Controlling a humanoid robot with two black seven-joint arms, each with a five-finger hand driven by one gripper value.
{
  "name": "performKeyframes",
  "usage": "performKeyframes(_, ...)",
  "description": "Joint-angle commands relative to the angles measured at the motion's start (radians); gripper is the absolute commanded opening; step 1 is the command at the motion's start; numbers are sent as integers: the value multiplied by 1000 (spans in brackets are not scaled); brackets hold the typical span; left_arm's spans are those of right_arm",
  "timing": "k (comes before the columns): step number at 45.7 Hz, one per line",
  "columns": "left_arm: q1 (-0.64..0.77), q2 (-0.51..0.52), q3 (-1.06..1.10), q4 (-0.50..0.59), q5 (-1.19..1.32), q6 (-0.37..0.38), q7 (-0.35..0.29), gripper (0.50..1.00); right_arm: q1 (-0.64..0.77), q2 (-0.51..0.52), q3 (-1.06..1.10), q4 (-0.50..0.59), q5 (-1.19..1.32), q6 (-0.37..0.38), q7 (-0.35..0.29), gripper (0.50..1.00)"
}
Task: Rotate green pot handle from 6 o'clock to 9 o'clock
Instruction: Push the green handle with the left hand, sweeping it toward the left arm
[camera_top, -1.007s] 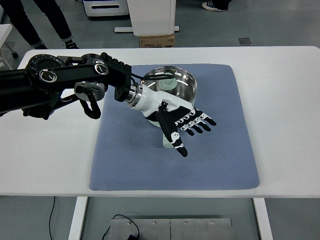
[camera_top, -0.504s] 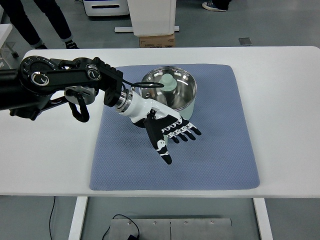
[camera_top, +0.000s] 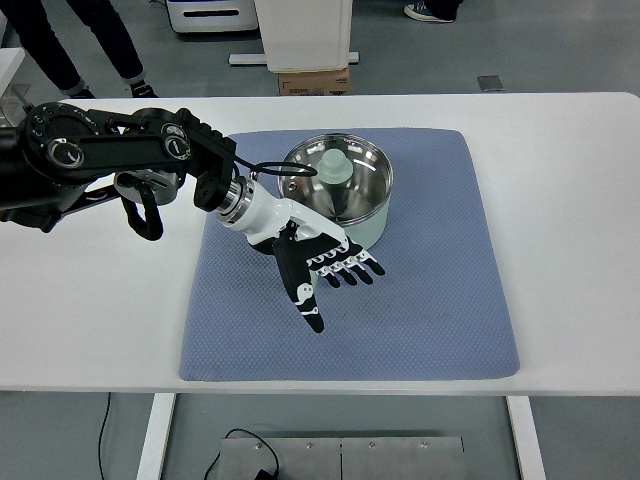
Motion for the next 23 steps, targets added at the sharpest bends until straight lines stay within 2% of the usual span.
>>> performKeyframes(1,-3,10,8,-11,0,0,0,1000,0,0,0,0,0,0,0,1000)
performKeyframes(23,-30,71,43,-9,50,0,0,1000,0,0,0,0,0,0,0,1000)
